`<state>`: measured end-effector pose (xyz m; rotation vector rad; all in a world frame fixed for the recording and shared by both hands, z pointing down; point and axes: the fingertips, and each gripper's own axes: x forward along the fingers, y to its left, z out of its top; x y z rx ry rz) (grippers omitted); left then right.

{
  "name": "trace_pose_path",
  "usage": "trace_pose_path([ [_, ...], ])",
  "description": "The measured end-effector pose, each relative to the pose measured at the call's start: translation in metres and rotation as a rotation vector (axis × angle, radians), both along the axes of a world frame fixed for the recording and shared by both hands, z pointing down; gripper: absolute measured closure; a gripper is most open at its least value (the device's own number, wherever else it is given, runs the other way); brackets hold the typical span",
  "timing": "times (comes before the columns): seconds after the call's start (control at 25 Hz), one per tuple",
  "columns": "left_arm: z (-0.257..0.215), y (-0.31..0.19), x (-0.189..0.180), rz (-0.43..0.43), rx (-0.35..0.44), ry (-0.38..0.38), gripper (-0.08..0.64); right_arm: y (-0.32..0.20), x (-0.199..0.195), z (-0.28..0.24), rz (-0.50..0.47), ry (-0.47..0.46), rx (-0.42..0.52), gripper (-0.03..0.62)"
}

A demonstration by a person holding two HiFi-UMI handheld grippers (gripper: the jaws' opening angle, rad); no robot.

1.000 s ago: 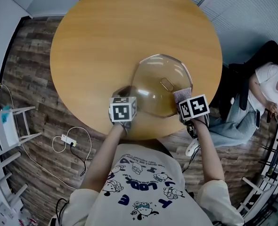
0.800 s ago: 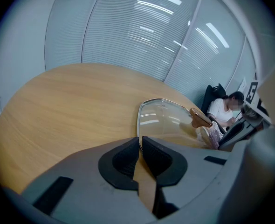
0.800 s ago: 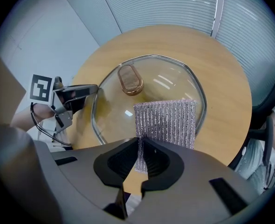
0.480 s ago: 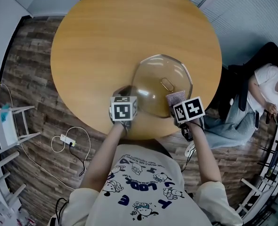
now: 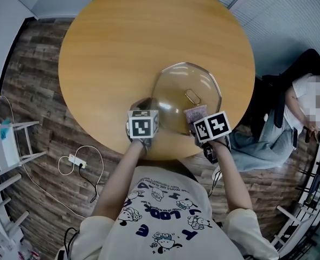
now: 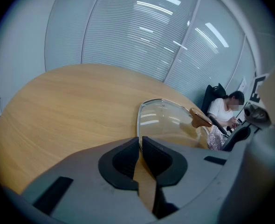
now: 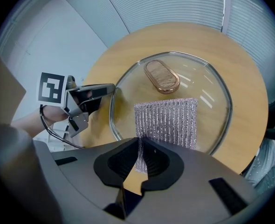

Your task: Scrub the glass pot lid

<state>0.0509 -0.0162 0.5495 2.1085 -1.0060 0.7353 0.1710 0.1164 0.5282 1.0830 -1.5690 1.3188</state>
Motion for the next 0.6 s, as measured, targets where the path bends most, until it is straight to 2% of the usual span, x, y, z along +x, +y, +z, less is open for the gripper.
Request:
trace_pose_path([
  [0.2, 0.0, -0.001, 0.001, 0.003, 0.001, 0.001, 0.526, -0.003, -0.022, 0.001, -0.012, -0.057, -0.004, 0.548],
  [0.6, -0.001, -0.001, 0.002, 0.001, 0.003, 0.0, 0.526, -0.016, -0.053, 0.001, -0.069, -0.088, -0.004, 0.549],
])
